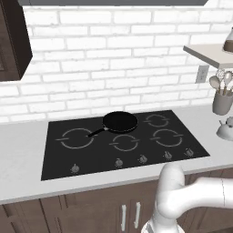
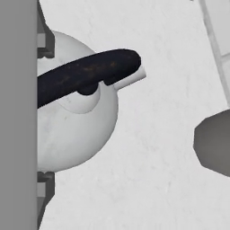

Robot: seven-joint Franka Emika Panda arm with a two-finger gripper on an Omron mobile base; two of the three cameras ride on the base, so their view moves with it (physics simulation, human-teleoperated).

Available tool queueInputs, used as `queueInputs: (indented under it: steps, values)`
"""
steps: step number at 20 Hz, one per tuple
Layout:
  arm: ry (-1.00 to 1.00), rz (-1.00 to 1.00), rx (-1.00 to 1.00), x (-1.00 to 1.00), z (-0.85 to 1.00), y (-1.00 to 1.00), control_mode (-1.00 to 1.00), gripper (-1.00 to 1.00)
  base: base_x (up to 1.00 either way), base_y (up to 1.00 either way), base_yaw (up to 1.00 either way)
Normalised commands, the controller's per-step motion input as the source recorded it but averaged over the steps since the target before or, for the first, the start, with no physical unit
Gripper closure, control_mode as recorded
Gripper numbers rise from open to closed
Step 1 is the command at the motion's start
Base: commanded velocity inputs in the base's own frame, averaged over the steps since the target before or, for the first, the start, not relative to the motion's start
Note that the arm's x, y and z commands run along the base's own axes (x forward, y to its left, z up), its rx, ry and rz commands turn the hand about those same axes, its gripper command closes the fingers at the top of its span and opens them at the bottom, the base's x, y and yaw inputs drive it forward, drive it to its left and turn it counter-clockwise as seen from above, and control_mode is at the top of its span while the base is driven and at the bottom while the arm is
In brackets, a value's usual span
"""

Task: Pick the kettle from the counter and place it on a stove burner. Then turn the burner on.

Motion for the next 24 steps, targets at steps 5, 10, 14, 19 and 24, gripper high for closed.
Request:
queueInputs:
  steps: [5,10,14,19,24]
  values:
    - [-0.11,0.03,-0.03,0.01,-0.43,0.09,-1.0,1.0,0.0,0.0,0.0]
    - [-0.11,0.01,-0.01,0.1,-0.4,0.07,-1.0,1.0,0.0,0.0,0.0]
    - [-0.03,0.0,0.0,0.2,-0.17,0.07,-1.0,1.0,0.0,0.0,0.0]
    - [0.0,0.01,0.0,0.02,-0.24,0.28,-1.0,1.0,0.0,0.0,0.0]
    - [0.0,0.05,0.0,-0.02,-0.04,0.13,-1.0,1.0,0.0,0.0,0.0]
